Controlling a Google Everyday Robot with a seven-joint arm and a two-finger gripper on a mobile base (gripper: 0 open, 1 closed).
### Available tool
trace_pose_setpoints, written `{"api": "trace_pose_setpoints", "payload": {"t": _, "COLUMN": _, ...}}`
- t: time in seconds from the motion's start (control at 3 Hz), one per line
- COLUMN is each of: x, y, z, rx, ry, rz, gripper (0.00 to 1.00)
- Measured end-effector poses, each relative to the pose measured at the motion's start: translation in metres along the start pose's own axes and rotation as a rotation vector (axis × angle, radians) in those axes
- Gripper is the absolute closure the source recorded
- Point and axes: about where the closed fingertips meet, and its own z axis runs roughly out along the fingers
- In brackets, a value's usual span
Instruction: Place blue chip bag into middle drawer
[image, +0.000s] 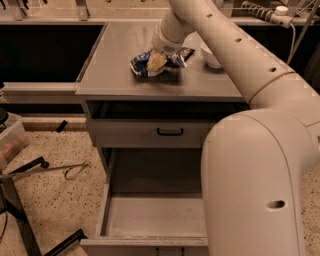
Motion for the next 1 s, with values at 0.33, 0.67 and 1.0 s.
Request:
{"api": "trace_pose_setpoints", "payload": {"t": 0.33, "x": -0.001, "y": 0.009, "z": -0.014, "rx": 0.011, "ry": -0.003, "rz": 0.007, "gripper": 0.87}}
{"api": "trace_pose_setpoints", "payload": {"t": 0.67, "x": -0.012, "y": 0.023, "z": -0.065, "rx": 0.095, "ry": -0.039, "rz": 0.039, "gripper": 1.00}}
{"api": "trace_pose_setpoints", "payload": {"t": 1.0, "x": -0.037, "y": 0.050, "z": -0.123, "rx": 0.193, "ry": -0.107, "rz": 0.087, "gripper": 1.00}}
